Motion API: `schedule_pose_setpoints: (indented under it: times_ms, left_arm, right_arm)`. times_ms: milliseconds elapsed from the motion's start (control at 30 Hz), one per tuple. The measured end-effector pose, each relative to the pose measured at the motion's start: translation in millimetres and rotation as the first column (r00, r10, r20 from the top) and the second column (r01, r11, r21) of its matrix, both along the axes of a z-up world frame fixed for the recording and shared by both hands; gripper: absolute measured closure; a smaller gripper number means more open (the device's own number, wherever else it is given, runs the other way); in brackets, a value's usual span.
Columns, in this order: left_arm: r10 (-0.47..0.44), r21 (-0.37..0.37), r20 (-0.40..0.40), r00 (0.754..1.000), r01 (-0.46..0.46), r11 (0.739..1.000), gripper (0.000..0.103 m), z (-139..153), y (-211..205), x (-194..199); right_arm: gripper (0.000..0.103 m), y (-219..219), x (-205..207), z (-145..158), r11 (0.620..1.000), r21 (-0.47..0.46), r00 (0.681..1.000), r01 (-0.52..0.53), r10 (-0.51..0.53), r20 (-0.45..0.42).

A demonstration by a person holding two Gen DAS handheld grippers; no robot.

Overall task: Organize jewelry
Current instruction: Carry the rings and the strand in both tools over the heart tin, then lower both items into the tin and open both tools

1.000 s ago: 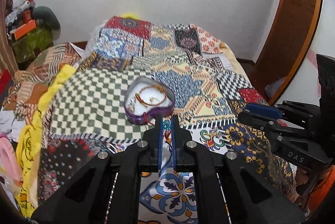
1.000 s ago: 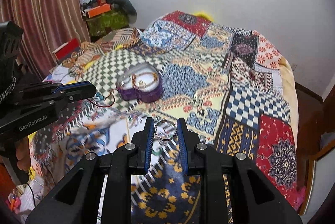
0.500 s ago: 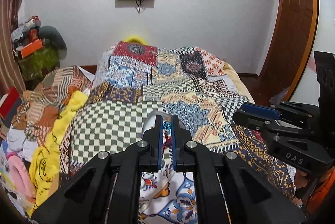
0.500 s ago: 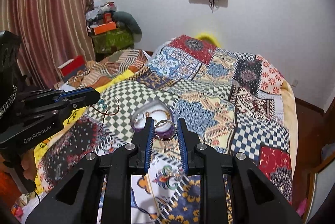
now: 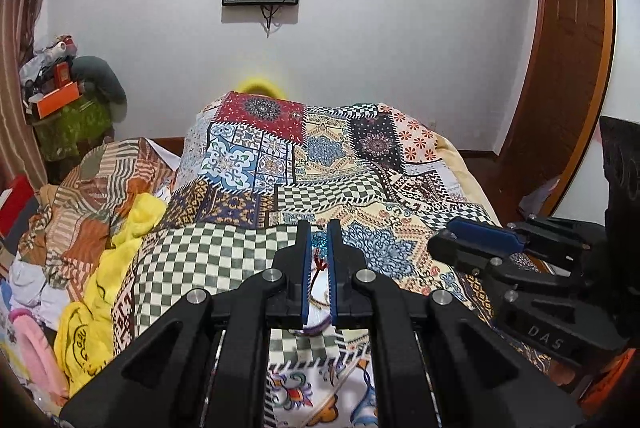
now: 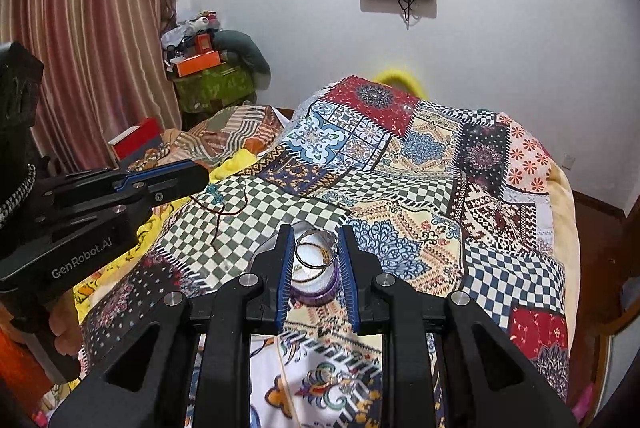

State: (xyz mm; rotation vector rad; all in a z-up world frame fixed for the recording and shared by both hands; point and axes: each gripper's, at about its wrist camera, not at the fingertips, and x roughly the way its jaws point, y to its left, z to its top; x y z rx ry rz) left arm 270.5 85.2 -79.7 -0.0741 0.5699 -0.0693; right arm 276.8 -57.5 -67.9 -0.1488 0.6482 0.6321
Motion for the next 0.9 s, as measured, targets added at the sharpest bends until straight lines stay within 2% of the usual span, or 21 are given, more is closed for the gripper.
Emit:
schedule_pose_setpoints:
  times_ms: [167,333,600,900]
  left_arm:
    - [-0.001,-0.002,-0.009,1.0,0.001,1.0,0.098,-6.1,3.6,16.9]
    - [-0.003,-0.067,-0.044,0.999,0.0,0.998,0.098,-18.9,13.2,34.7]
    - [-0.035,-0.17,-0.132,0.991,0.012,0.985,0.098,-50.4,24.3,62.3]
    - [-0.057,-0.147,-0.218,0.974,0.025,0.989,0.098,-81.4,18.9,75.4]
  right_arm:
    - [0.083,6.9,14.4,-9.9,1.0,-0.012,1.0,-0.001,0.001,-0.017]
    - [0.083,13.9,29.3,-20.3,0.999,-0.036,0.999,-0.004,0.002,-0.043]
    - [0.083,19.8,53.9,-41.3,0.998,-0.058,0.99,-0.017,0.009,-0.142]
    - [0.083,29.3,64.8,-58.9,0.995,-0.085,0.974,-0.057,0.037,-0.223]
